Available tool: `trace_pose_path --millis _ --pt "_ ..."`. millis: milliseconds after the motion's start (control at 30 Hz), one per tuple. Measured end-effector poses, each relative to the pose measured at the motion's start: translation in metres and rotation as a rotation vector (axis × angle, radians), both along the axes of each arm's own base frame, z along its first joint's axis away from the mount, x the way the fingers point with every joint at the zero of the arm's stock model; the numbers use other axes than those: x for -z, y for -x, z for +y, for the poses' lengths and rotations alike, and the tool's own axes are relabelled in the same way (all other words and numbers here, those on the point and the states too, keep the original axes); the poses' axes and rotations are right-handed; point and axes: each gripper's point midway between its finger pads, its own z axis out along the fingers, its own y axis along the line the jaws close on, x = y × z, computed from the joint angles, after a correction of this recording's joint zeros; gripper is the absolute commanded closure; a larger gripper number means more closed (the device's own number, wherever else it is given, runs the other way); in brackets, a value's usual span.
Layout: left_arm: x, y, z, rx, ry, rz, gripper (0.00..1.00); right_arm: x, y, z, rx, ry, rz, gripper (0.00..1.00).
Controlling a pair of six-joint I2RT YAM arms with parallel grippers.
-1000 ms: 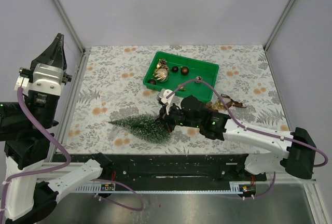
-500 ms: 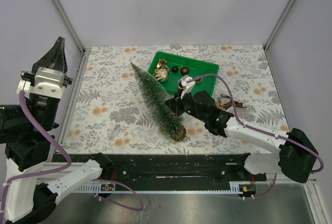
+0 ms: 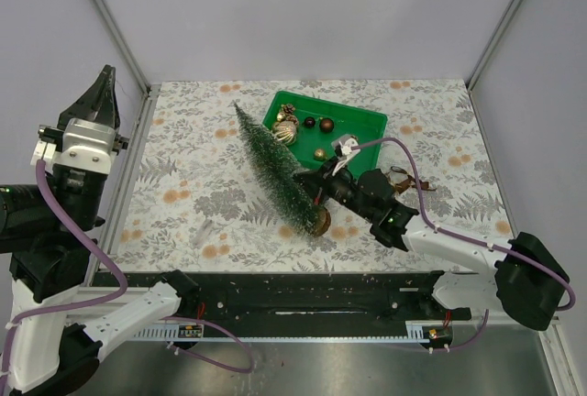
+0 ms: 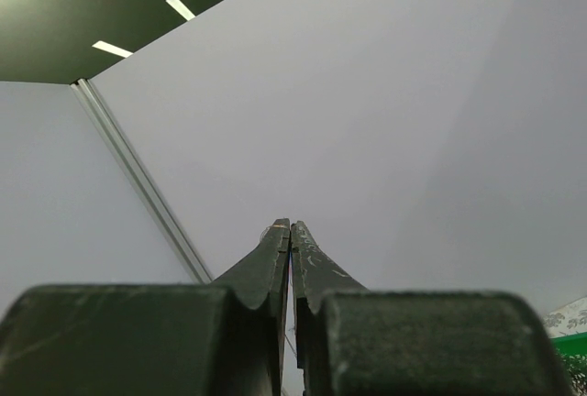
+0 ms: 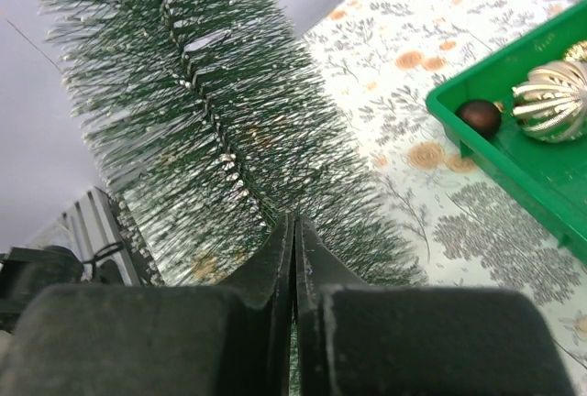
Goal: Decorate the small christmas tree
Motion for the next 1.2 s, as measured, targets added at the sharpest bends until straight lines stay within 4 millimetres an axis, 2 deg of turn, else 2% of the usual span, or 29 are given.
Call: trace_pose_path --millis 200,267,367,500,800,933,1067,1200 --pt "0.0 0.0 0.0 0.0 0.0 -0.001 0.94 -0.02 -0.002 0.002 -0.001 -0.091 -0.029 1.0" --pt "0.0 0.0 0.0 0.0 0.001 -0.002 0.94 -0.021 -0.003 0.001 0.003 -0.114 -0.028 1.0" --pt "-0.001 0.0 0.0 0.0 0.004 -0.005 0.94 -0.013 0.0 -0.004 0.009 -0.152 -0.013 1.0" --pt "0.0 -0.001 -0.001 0.0 0.005 -0.007 0.94 0.013 0.002 -0.01 0.029 -0.215 0.046 1.0" --pt "0.002 -0.001 -0.001 0.0 0.003 -0.005 0.94 0.015 -0.004 -0.011 0.049 -0.408 0.083 1.0" --pt "0.001 0.002 0.001 0.0 0.008 -0.012 0.94 0.014 -0.012 -0.027 0.109 -0.427 0.072 1.0" --pt "0.003 0.003 0.002 0.0 0.008 -0.012 0.94 0.01 -0.02 -0.056 0.205 -0.433 0.045 1.0" --pt "0.004 0.001 0.001 0.0 0.005 -0.008 0.94 0.013 -0.022 -0.074 0.265 -0.41 0.038 1.0"
